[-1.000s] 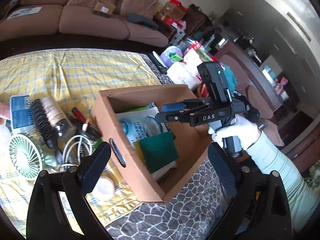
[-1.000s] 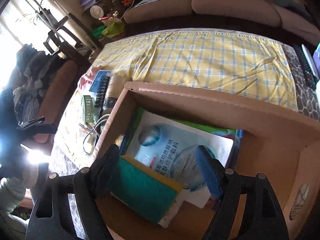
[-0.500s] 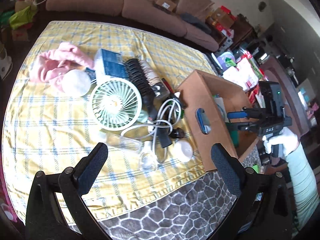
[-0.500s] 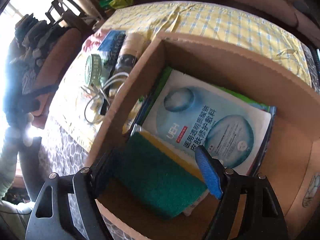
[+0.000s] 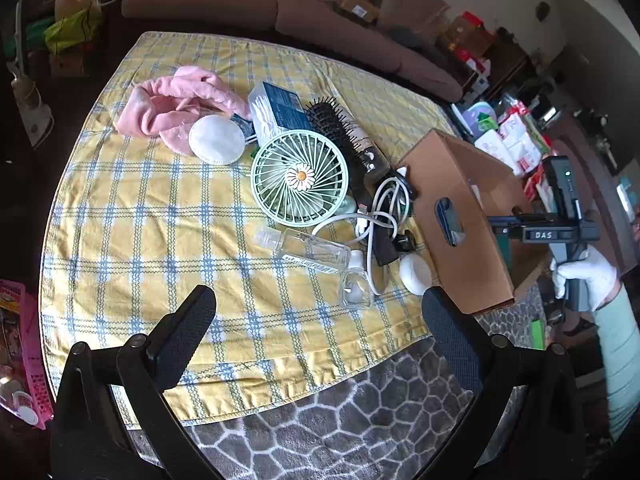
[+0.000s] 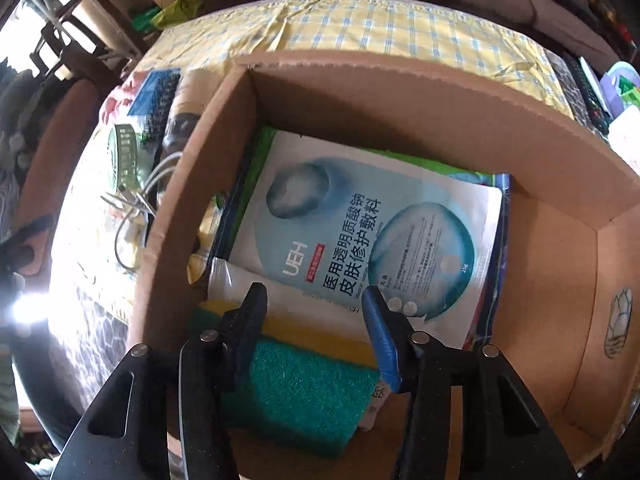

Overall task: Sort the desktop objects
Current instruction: 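Withdraw the right gripper from the box back over the table, then grasp the mint-green mini fan with the right gripper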

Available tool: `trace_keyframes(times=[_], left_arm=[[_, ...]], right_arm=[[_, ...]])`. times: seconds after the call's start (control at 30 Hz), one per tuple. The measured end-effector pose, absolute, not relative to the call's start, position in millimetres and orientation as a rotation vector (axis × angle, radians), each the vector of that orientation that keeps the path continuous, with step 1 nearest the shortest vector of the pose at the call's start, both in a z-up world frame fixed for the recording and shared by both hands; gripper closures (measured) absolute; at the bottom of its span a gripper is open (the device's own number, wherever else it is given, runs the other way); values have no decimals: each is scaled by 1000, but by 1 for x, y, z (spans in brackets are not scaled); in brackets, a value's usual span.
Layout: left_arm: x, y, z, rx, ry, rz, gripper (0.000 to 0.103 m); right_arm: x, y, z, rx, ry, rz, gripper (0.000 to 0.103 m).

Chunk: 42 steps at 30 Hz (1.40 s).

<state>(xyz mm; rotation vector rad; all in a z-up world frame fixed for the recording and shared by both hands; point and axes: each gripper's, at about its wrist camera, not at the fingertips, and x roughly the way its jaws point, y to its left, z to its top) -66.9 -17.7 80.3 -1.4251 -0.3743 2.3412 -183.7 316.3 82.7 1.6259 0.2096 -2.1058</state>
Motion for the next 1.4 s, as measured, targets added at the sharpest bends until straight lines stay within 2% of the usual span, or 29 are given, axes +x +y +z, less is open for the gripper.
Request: trace_keyframes(times=[0.03, 0.1, 0.17, 0.3, 0.47, 0.53, 0.63, 0.77, 0.83, 0.93, 1.07, 1.3, 1.33, 1.4], left_arm=[[-66, -16, 81, -1426, -345, 2374, 0], [-63, -16, 85, -1408, -282, 2441, 0], [-60, -16, 90, -1389, -234, 2503, 0], [-55, -16, 96, -1366, -157, 2570, 0], [-50, -20, 101, -1351, -139, 2578, 0], [-48, -24, 104, -1341, -150, 2579, 0], [-45, -32, 105, -1334, -168, 2581, 0], [-42, -55, 106, -1299, -289, 2570, 0], [-40, -69, 102, -1269, -349, 2564, 0], [-37, -82, 96, -1210, -333, 2595, 0], [-48, -92, 80, -1270, -374, 2598, 0], [-77, -92, 65, -1338, -416, 2560, 0], [-83, -88, 65, -1331, -388, 2543, 0], [-97, -75, 60, -1329, -331, 2462, 0]], right_arm=[[-182, 321, 94, 1583, 188, -2178, 45], [-171, 324, 118, 1447, 207, -2319, 24], [-157, 320, 139, 1308, 242, -2385, 14], [-120, 299, 170, 1079, 342, -2508, 13], [-82, 274, 204, 865, 278, -2588, 12], [-65, 263, 222, 747, 216, -2640, 1], [-46, 241, 233, 647, 163, -2765, 0], [-56, 213, 209, 823, -7, -2628, 2], [-53, 194, 196, 863, 11, -2577, 2], [-47, 175, 177, 874, 8, -2538, 1], [-58, 152, 147, 974, 5, -2506, 1], [-96, 96, 110, 1039, 236, -2485, 1], [-104, 92, 105, 1062, 222, -2472, 1], [-120, 94, 97, 1115, 79, -2420, 4]])
